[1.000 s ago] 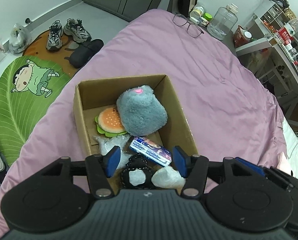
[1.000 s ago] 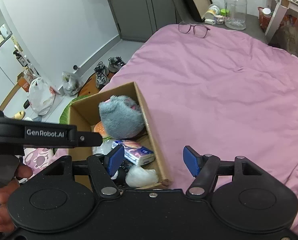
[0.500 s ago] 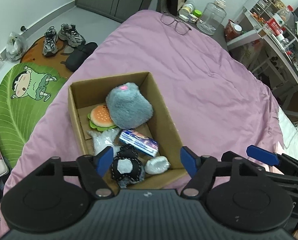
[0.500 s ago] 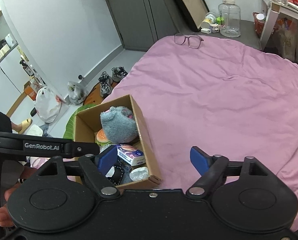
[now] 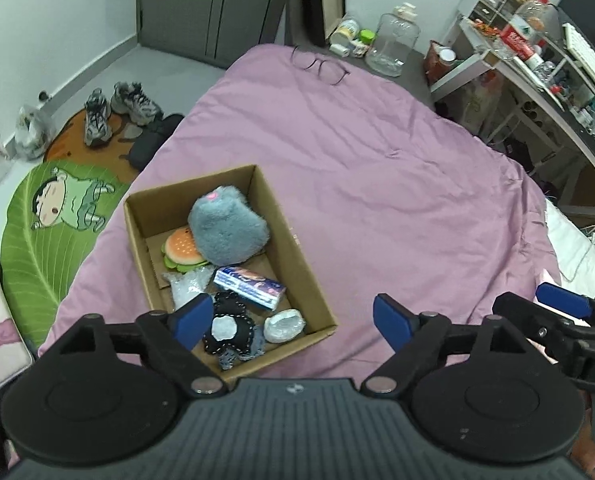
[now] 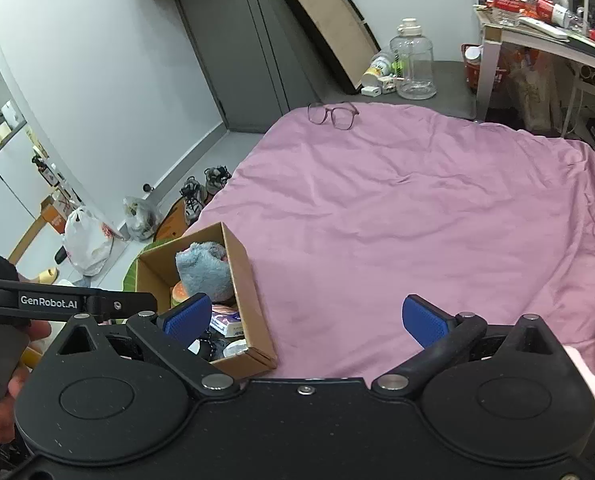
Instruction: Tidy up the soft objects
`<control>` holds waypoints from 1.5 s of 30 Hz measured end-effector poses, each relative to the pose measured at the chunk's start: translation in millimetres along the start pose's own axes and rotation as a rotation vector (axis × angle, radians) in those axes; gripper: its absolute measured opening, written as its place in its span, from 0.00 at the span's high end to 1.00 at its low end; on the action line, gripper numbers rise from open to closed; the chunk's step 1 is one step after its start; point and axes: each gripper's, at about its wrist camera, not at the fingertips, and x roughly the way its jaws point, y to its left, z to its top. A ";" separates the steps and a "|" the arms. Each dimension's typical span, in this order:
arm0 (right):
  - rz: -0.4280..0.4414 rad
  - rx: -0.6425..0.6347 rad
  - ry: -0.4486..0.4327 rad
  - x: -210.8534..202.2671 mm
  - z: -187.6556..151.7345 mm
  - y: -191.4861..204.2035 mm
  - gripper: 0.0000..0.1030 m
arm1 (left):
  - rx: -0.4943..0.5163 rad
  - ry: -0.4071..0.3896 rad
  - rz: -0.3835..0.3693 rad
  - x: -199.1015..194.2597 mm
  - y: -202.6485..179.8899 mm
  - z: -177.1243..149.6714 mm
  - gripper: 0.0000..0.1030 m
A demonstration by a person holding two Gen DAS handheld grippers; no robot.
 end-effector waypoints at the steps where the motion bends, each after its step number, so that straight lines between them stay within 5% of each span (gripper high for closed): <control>1: 0.002 0.002 -0.005 -4.3 -0.5 -2.9 0.00 | 0.008 -0.011 0.004 -3.8 -3.1 -1.1 0.13; 10: -0.006 0.006 -0.047 -40.5 -3.7 -19.3 0.00 | 0.025 -0.080 0.001 -36.8 -20.8 -14.8 0.01; 29: 0.043 -0.035 -0.153 -114.9 -23.4 -21.5 0.00 | 0.109 -0.218 0.006 -102.5 -60.9 -64.0 0.00; 45: 0.042 -0.045 -0.174 -138.5 -45.3 -14.0 0.00 | 0.062 -0.320 -0.016 -126.4 -71.2 -112.1 0.01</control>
